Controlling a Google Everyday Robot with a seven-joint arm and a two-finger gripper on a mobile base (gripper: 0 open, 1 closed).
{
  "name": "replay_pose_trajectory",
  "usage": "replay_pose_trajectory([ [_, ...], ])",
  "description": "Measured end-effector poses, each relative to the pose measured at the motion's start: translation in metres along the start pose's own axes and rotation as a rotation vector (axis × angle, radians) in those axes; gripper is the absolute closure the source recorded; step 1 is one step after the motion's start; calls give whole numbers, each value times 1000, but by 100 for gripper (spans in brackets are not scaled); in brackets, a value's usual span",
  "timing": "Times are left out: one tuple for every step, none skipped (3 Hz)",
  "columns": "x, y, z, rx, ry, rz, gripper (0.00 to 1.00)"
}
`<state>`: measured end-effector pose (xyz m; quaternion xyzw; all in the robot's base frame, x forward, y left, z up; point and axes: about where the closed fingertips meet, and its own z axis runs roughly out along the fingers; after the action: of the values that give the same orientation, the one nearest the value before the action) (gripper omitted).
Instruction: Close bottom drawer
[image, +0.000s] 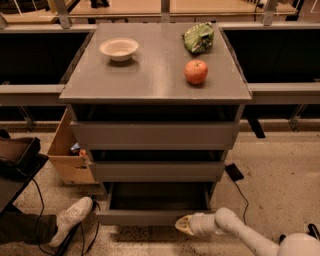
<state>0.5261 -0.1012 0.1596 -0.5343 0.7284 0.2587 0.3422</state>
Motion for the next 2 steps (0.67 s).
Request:
replay_pose_trajectory([
  [-10, -34, 7, -2, 29, -31, 100],
  [-21, -72, 8, 10, 54, -61, 100],
])
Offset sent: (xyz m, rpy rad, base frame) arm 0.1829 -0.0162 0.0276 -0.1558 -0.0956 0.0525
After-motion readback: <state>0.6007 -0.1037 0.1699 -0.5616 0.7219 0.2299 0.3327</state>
